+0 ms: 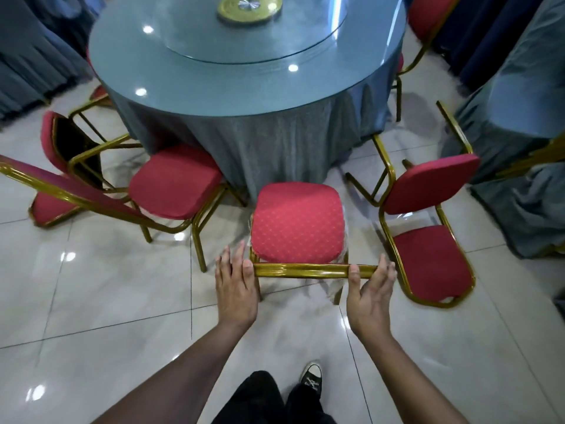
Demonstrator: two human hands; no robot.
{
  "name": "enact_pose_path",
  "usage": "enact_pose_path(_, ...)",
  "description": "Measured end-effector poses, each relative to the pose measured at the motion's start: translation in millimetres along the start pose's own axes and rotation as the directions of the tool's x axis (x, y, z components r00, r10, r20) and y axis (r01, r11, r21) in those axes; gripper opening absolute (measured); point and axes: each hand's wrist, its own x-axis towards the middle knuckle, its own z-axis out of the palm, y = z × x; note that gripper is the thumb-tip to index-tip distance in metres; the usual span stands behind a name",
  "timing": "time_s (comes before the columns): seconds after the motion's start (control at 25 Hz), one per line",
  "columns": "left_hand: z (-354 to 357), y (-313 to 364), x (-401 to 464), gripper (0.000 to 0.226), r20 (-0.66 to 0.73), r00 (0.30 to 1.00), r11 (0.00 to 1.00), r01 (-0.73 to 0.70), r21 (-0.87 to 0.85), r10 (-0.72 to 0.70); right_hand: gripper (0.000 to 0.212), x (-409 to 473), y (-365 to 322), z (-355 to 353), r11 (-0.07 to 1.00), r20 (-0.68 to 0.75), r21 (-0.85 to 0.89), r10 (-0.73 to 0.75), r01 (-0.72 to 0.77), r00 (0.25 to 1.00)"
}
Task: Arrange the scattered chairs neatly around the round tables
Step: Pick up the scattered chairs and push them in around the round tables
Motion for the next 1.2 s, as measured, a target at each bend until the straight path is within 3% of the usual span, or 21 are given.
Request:
enact_pose_path(0.08,8,11,16,0.048,-0.039,0.999,1.0,-0.019,-0.017,0.018,0.093,29,-7,-7,1.0,0.043,-0.013,-0.024,0.025,0.999)
enact_pose_path(0.28,27,49,86,0.054,-0.023,0.993,0.993,0.116,-0.037,-0.117,0.093,129,-41,-24,0.991,0.174,-0.109,-0.053,0.072,0.983)
enact_pose_path(0.48,21,68,161,0.05,-0.015,0.997,0.994,0.078,0.071,-0.077,0.094,197,-86,-20,0.98,0.274,-0.18,-0.035,0.087,0.961)
enact_pose_path(0.6,12,88,187,0.045,0.012,0.997,0.977,0.077,0.198,-0.081,0.084,214,-101,-26,0.967,0.328,-0.223,-0.047,0.126,0.943)
enact_pose_path(0.72,35,144,194,0.042,0.11,0.988,0.952,-0.136,0.274,0.11,0.064,225,-95,-42,0.971,0.341,-0.182,-0.087,0.157,0.936)
enact_pose_path(0.84,68,205,188,0.044,0.121,0.959,0.887,-0.283,0.365,0.256,0.061,237,-76,-70,0.981,0.296,-0.153,-0.07,0.12,0.953)
enact_pose_path(1.04,145,284,181,0.042,0.364,0.816,0.814,-0.542,0.209,0.45,0.055,270,-21,-145,0.986,0.105,-0.164,-0.008,0.025,0.994)
enact_pose_path(1.2,225,342,159,0.043,0.414,0.773,0.799,-0.58,0.156,0.48,0.05,303,45,-212,0.981,0.047,-0.184,0.075,-0.065,0.996)
